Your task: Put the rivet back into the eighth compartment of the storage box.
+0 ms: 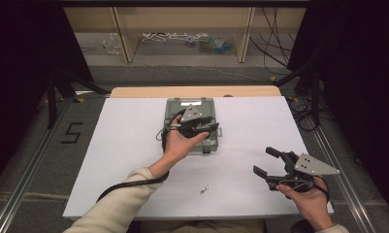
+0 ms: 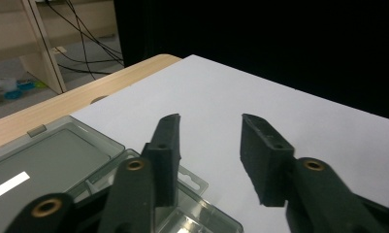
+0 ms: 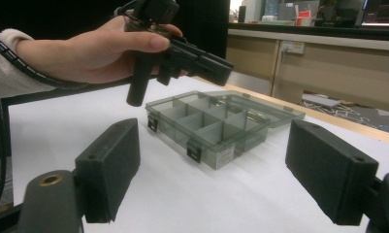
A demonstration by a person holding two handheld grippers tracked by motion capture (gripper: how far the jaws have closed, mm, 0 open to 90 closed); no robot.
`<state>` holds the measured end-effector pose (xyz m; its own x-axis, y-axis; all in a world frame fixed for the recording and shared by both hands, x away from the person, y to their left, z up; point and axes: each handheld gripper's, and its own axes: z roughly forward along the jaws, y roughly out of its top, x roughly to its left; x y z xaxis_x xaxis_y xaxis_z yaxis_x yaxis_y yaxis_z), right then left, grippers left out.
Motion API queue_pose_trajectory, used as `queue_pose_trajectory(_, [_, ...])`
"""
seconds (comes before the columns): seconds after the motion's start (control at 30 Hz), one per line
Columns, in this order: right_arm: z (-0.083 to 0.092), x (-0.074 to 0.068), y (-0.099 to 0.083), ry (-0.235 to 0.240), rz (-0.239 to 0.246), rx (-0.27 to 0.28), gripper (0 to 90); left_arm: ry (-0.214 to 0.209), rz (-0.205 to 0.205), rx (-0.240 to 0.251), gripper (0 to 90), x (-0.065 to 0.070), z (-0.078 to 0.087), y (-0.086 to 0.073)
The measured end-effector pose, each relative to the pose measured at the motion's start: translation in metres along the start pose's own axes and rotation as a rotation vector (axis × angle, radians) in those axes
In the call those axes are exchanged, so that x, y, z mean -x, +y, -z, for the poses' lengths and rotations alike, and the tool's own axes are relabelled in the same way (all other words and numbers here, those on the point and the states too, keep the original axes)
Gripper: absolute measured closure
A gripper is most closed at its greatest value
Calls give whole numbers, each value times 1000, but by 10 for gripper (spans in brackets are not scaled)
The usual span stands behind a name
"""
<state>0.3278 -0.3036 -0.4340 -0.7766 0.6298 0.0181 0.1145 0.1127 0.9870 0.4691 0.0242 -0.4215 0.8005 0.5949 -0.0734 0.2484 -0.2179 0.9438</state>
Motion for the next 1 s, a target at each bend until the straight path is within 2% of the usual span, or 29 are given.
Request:
queue_pose_trajectory(0.27, [0, 0, 0, -1, -2, -1, 211, -44, -34, -12, 351, 6, 22, -4])
queue_pose_trajectory(0.5, [0, 0, 0, -1, -8, 0, 209, -83, -93, -18, 220, 16, 46, -5])
queue_pose_trajectory(0.63, [0, 0, 0, -3, -8, 1, 207, -101, -90, -12, 183, 22, 57, -8])
queue_pose_trajectory(0.8, [0, 0, 0, 2, -16, 9, 204, -122, -107, 16, 174, 28, 74, -13])
queue_pose_trajectory(0.83, [1, 0, 1, -3, -10, -10, 204, -133, -106, 10, 170, 30, 76, -14])
queue_pose_trajectory(0.9, [0, 0, 0, -9, -8, 1, 204, -144, -115, -4, 167, 33, 81, -18])
queue_pose_trajectory(1.0, [0, -1, 0, 2, -17, 12, 204, -167, -157, -49, 168, 37, 87, -22])
